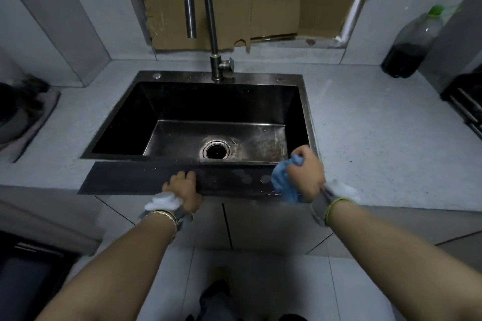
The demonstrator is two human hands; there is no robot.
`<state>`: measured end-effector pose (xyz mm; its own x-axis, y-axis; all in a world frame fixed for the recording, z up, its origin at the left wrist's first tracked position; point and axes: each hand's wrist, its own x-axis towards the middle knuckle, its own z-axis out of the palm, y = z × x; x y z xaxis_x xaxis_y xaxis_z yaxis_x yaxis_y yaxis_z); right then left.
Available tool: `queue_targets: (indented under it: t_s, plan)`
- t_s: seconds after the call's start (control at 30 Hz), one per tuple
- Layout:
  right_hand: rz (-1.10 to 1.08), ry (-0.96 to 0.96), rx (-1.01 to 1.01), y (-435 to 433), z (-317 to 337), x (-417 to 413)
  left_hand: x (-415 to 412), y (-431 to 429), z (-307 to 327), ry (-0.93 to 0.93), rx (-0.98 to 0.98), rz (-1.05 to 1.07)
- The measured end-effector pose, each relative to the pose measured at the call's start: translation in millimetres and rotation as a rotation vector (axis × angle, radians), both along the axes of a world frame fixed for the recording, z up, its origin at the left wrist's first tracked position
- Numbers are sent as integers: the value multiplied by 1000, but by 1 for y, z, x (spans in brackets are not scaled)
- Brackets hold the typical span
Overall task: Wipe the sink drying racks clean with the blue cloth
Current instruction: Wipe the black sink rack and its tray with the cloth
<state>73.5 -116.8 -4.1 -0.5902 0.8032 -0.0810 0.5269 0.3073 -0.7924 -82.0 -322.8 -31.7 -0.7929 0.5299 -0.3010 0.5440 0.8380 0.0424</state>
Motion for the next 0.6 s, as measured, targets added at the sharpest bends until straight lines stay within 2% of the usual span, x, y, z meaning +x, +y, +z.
queue_targets:
  t_s: [0.07, 0.13, 0.2, 0.23, 0.33, 0.4, 0.47, 0.6]
  plan:
    - [-186, 145, -127, 19, -1, -5, -2, 18, -4, 17, 75, -89]
    - [-250, 185, -151, 31, -8, -8, -1, 35, -6, -65, 129, -189]
    - [-214, 27, -112, 33, -23, -12, 0, 51, -9, -152, 116, -270]
    - [-191, -122, -87, 29, -33, -16, -1, 58, -11, -182, 93, -308]
    - [-62, -492, 217, 8, -53, -19, -3, 72, -19, -242, 58, -396]
    - [12, -701, 314, 1, -69, -18, -4, 77, -25, -251, 34, -430]
    - [45, -773, 310, -4, -88, -16, -5, 79, -29, -242, 14, -455]
    - [101, -800, 329, -20, -72, -26, -4, 78, -35, -195, 34, -460]
